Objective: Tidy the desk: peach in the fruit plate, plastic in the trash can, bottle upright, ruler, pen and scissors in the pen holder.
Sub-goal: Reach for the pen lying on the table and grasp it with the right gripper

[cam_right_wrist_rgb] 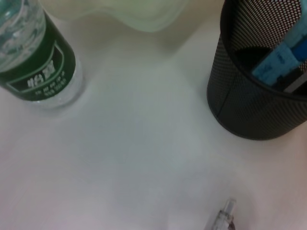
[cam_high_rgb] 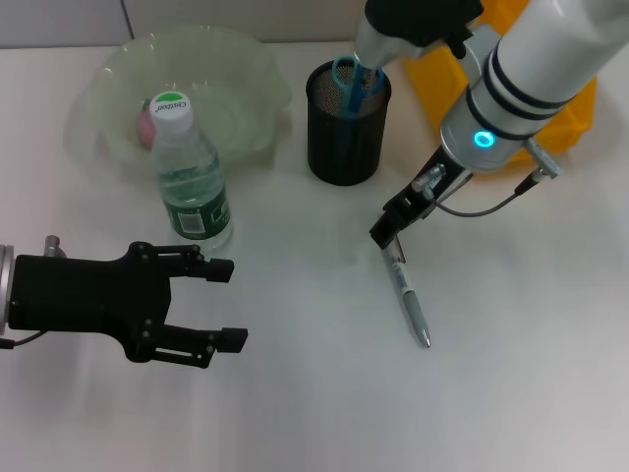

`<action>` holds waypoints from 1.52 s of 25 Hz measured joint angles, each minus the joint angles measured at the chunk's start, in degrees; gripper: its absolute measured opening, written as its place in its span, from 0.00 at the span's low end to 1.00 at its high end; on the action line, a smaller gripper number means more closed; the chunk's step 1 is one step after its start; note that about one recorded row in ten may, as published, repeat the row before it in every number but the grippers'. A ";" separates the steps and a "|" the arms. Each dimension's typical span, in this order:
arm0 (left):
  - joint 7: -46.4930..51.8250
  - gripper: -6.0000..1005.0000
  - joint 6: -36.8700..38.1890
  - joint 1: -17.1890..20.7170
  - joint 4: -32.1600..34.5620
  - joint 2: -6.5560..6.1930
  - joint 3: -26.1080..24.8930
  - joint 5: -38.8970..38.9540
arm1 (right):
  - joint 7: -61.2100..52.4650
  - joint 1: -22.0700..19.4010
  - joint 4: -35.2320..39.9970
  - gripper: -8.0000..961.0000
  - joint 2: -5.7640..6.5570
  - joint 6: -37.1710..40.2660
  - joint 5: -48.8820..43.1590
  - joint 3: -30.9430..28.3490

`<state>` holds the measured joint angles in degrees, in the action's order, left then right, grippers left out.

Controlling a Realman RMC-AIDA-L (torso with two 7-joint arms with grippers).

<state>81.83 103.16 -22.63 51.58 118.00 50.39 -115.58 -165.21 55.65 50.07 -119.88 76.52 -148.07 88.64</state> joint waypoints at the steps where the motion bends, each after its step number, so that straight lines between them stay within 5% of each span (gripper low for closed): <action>1: 0.00 0.84 0.00 0.00 0.00 0.00 0.00 0.00 | 0.00 0.00 0.00 0.73 0.00 0.00 0.00 0.00; 28: -0.31 0.84 -0.07 0.70 -0.08 0.13 -0.21 0.01 | 0.25 -0.35 -2.78 0.70 0.00 -5.73 2.79 7.49; 38: -0.55 0.84 -0.13 0.84 -0.08 0.18 -0.21 0.01 | 0.06 -0.48 -2.80 0.55 0.00 -6.04 2.87 8.12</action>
<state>81.28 103.03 -21.79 51.50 118.19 50.19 -115.57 -165.15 55.17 47.27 -119.88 70.48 -145.19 96.77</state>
